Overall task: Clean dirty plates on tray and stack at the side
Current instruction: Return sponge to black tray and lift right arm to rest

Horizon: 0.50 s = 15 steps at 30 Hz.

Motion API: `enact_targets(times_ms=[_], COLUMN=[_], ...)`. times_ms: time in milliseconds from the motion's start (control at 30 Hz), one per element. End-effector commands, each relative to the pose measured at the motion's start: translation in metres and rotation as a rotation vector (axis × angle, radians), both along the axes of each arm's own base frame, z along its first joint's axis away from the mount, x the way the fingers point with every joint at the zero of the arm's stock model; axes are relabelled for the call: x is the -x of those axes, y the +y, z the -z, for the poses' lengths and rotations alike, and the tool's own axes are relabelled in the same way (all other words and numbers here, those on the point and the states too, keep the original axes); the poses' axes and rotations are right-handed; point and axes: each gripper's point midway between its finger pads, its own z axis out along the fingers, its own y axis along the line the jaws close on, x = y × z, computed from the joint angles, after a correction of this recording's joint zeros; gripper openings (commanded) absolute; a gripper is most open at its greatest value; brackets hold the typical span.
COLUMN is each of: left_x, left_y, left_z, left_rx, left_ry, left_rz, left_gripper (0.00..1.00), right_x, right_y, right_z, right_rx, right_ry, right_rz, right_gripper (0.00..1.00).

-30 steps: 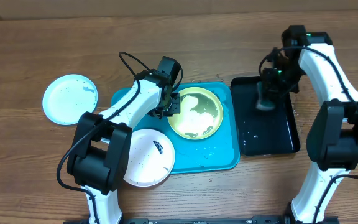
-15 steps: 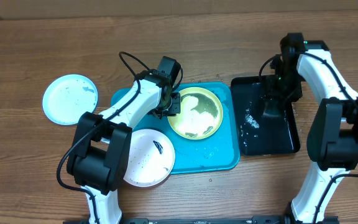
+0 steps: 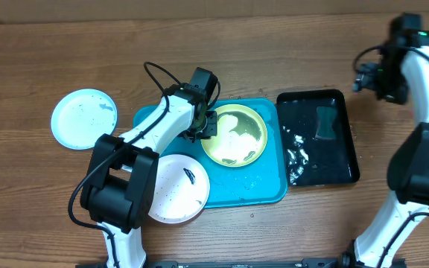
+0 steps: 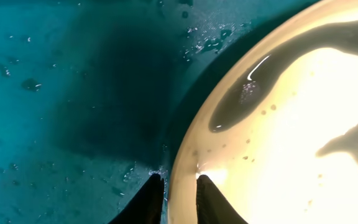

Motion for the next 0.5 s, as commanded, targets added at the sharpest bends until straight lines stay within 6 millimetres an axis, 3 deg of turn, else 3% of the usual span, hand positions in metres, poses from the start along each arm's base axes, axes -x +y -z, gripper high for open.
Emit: enact_targets(times_ms=[0, 267, 367, 467], left_x=[0.006, 0.014, 0.015, 0.013], left_y=[-0.003, -0.004, -0.003, -0.004], left_z=[0.002, 0.010, 0.013, 0.011], left_rx=[-0.002, -0.006, -0.005, -0.004], left_ry=[0.006, 0.024, 0.023, 0.015], left_rz=[0.006, -0.002, -0.002, 0.006], left_gripper=[0.20, 0.20, 0.04, 0.04], right_x=[0.007, 0.012, 0.012, 0.012], right_y=[-0.018, -0.037, -0.037, -0.037], right_z=[-0.008, -0.008, -0.008, -0.008], right_rx=[-0.036, -0.034, -0.034, -0.034], right_ry=[-0.023, -0.025, -0.025, -0.025], right_rz=[0.071, 0.115, 0.115, 0.115], right_gripper=[1.00, 1.00, 1.00, 1.00])
